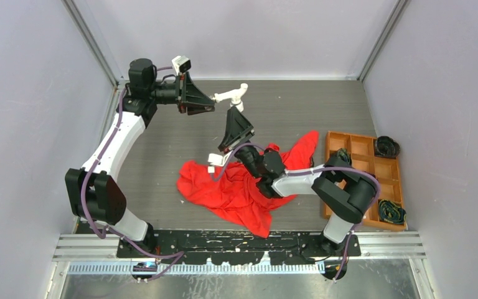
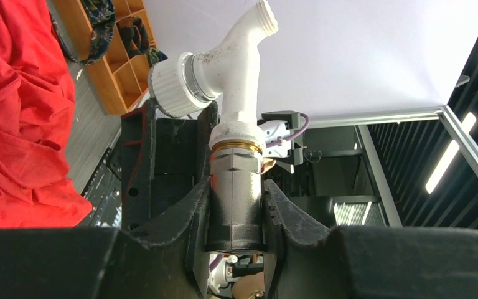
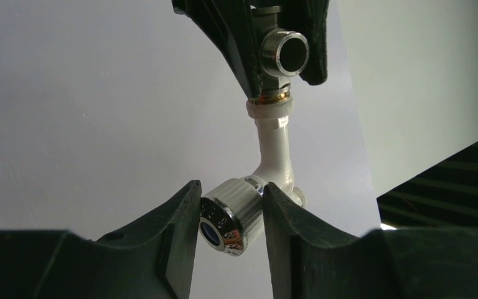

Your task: Install the water faucets

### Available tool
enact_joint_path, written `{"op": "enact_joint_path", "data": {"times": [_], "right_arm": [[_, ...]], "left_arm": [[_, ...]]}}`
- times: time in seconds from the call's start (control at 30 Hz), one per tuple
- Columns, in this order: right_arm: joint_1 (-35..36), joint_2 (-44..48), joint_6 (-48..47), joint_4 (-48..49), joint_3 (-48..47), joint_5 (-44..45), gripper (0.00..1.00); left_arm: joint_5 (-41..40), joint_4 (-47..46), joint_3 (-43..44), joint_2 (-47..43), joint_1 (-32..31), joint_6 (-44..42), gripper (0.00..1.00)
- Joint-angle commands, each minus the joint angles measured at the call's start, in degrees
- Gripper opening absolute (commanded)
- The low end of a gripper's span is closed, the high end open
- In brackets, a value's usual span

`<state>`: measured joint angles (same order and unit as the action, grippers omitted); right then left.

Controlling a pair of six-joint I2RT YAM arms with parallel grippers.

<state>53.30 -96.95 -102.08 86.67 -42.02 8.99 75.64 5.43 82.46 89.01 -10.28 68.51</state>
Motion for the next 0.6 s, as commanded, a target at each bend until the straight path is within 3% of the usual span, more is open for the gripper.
{"op": "enact_joint_path", "data": {"times": [0.0, 0.1, 0.37, 0.57], "right_arm": [[2.66, 7.71, 0.43, 7.14, -0.10, 2.87, 0.42], [4.38, 12.55, 3.01, -0.07, 1.25, 6.35, 0.47], [6.23, 26.46, 13.34, -23.26, 2.52, 9.98, 0.90], [4.98, 32.42, 19.59, -36.49, 2.36, 9.55, 0.98]], "left_arm": [[0.61, -1.19, 0.59, -0.35, -0.08, -1.87, 0.00], [0.35, 1.74, 0.73, 0.06, 0.03, -4.07, 0.00], [-0.54, 6.84, 2.03, 0.90, 0.01, -7.92, 0.00], [-0.74, 7.65, 3.09, 1.14, 0.00, -8.35, 0.00]]}}
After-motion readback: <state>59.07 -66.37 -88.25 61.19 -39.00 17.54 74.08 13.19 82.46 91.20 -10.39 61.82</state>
